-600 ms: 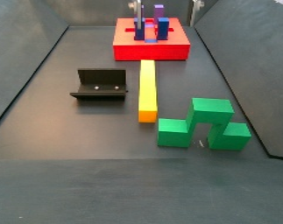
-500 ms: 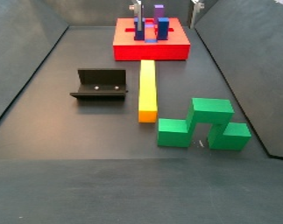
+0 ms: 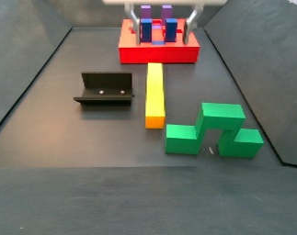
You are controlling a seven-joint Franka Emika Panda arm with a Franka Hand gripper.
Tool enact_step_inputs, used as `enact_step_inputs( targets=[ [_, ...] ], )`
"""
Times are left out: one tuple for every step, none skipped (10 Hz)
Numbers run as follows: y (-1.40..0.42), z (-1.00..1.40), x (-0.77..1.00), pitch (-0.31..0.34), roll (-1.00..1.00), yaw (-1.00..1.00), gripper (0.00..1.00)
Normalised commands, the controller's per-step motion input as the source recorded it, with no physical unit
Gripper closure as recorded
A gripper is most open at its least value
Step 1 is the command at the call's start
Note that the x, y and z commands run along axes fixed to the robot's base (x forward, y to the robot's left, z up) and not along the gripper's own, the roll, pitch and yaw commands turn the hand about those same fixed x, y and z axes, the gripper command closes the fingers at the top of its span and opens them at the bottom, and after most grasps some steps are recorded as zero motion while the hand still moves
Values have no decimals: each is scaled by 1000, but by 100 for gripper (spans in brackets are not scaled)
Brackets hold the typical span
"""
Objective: Pick up the yellow object. Move up. Move to above the board. Insert the yellow object.
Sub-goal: Pick up the yellow object.
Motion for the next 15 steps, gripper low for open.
enact_step_inputs(
  targets=[
    [-20, -889, 20, -140, 0, -14, 0],
    [-29, -809, 60, -136, -7, 0, 0],
    [-46, -797, 54, -141, -14, 0, 0],
    [-29, -800, 106, -137, -49, 0, 0],
    [0, -740, 123, -131, -70, 0, 0],
    [0, -674, 80, -104, -84, 0, 0],
    [0, -491, 11, -50, -101, 0, 0],
    [0, -457, 80, -36, -141, 0, 0],
    [0, -446, 97, -33, -164, 0, 0],
    [0, -389, 120, -26, -186, 0, 0],
    [0, -309, 74, -24, -189, 0, 0],
    [0, -191, 0, -17, -183, 0, 0],
    [0, -180, 0, -17, -189, 0, 0],
    [0, -231, -23, -56, -213, 0, 0],
    [0, -260, -9, -67, -201, 0, 0]
  ],
)
